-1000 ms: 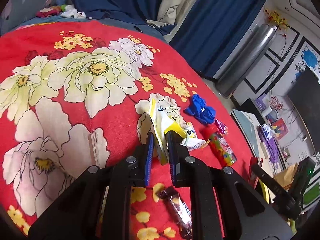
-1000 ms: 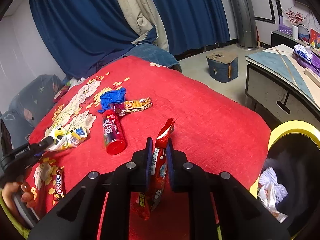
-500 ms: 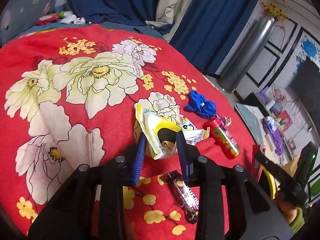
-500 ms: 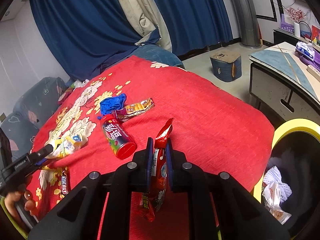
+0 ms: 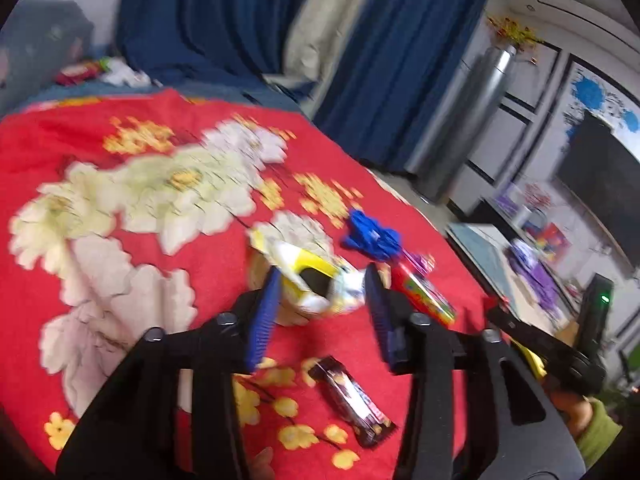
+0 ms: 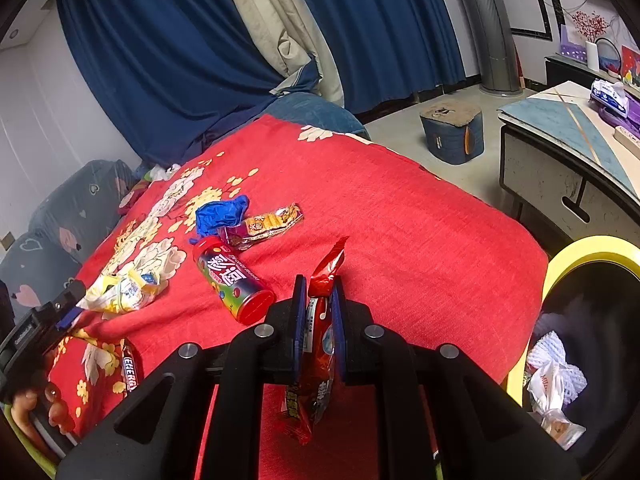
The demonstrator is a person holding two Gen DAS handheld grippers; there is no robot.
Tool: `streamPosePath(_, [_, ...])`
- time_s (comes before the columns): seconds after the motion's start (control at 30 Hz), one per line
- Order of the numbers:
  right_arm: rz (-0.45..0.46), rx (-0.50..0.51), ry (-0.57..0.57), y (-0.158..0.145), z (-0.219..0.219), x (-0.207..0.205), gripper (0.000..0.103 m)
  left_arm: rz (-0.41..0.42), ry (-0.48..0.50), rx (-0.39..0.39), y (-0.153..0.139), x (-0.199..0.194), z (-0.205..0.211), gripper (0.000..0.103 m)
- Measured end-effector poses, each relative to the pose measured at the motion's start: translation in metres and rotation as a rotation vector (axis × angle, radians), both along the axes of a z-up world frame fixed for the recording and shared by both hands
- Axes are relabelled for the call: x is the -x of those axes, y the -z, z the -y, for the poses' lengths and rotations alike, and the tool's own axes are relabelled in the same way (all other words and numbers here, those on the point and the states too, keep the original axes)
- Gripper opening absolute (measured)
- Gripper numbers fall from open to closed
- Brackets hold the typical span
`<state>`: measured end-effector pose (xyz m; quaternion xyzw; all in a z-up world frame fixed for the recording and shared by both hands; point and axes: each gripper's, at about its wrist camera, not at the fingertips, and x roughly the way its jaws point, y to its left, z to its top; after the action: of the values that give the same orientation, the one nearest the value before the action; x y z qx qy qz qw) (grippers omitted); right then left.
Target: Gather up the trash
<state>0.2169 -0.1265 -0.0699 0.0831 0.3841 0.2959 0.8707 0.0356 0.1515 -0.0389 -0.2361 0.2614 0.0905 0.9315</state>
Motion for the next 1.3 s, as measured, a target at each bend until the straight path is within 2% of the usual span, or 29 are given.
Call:
streamPosePath(0.17, [0.006,-0.005,-0.002,-0.001,0.0,0.0,0.012,-0.026,0.046,0.028,0.001,0.002,0.003,0.045])
streamPosePath(0.33, [0.01,-0.008,-0.004,-0.004,-0.001,0.0,0.012,-0.119,0.044,0.023,0.008,-0.004,0.007,0.046])
streamPosePath(0.4, [0.011,-0.01,-0.004,-0.005,-0.001,-0.001,0.012,-0.154,0.028,0.0,0.011,-0.007,0.007,0.04])
streamPosePath(0.47, [0.011,-0.011,-0.004,-0.008,0.0,-0.003,0.012,-0.197,0.0,-0.015,0.017,-0.008,0.005,0.021])
streamPosePath(0.63, [0.014,-0.016,-0.003,-0.01,0.001,-0.002,0.012,-0.242,-0.028,-0.004,0.021,-0.006,-0.006,0.006])
streamPosePath(0.77, [0.02,-0.024,0.001,-0.013,0.002,-0.001,0.012,-0.196,-0.001,-0.054,0.002,0.001,0.0,0.005])
streamPosePath(0.93, [0.029,-0.035,0.003,-0.017,0.007,-0.003,0.011,-0.114,0.015,-0.169,-0.039,0.009,0.007,0.004])
streamPosePath(1.17, [0.046,-0.047,-0.005,-0.02,0.013,-0.004,0.009,-0.059,0.037,-0.334,-0.085,0.0,0.012,0.003])
streamPosePath(1.3, [0.042,-0.042,-0.011,-0.018,0.01,-0.004,0.009,-0.039,0.064,-0.345,-0.098,-0.014,0.016,0.003])
